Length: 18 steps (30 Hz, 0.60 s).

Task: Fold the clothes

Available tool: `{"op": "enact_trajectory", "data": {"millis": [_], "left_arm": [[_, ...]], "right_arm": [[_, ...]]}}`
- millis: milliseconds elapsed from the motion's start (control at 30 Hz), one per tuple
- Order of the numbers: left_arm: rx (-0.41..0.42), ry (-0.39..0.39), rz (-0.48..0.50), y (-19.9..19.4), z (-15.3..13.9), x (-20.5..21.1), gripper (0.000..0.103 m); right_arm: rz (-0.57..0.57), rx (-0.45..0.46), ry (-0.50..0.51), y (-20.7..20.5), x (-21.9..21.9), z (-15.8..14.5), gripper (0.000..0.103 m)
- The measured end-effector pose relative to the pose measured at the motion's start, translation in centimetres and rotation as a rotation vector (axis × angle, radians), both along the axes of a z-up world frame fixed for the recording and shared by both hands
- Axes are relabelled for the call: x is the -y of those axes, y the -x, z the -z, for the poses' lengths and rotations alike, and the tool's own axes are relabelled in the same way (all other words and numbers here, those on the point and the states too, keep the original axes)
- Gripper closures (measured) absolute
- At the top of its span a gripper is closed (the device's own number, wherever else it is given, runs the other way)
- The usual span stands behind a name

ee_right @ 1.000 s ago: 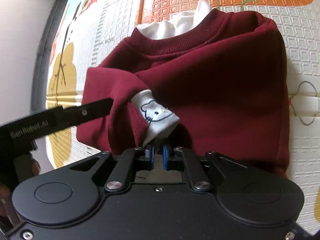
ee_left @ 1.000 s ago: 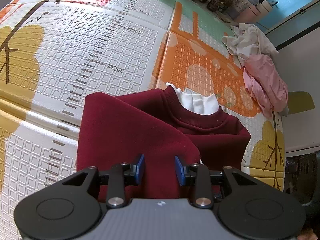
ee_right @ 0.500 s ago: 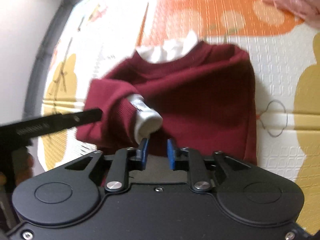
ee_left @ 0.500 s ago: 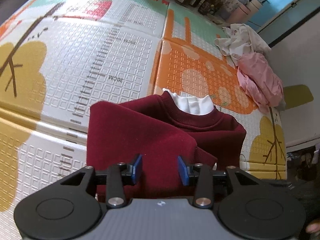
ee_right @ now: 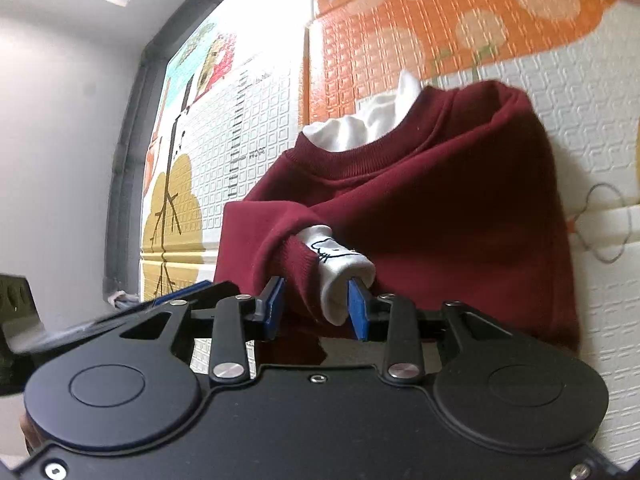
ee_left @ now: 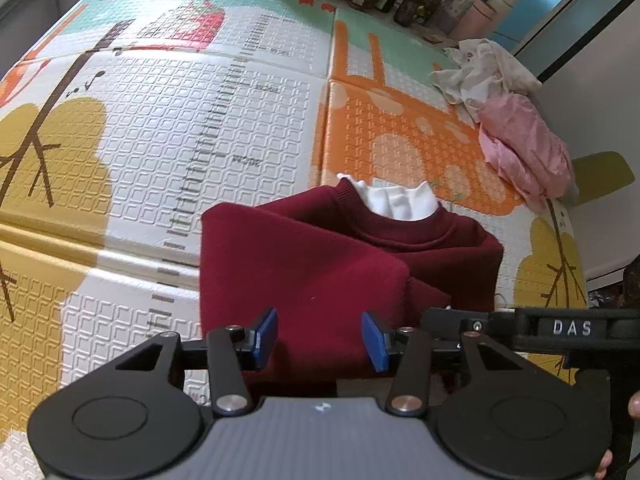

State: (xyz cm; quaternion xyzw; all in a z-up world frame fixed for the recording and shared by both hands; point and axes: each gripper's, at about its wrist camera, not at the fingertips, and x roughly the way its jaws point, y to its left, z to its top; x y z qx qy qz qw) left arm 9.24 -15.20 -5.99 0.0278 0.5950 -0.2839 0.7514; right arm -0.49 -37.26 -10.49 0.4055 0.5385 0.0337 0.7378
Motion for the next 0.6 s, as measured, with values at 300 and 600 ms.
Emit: {"op": "enact_trajectory", "data": {"millis": [300,600], "left_arm": [[-0.032,-0.010,-0.023,-0.5,1.1,-1.0,0.053],[-0.016,0.017,-0.067,-1.3,0.1,-2.5,0.051]], "right_arm": [[0.001,0.021,-0.077,-0.7,-1.3,0.9,0.096],[-0.066,0.125,0.005,-0.6,-2.5,-3.8,0.100]]}}
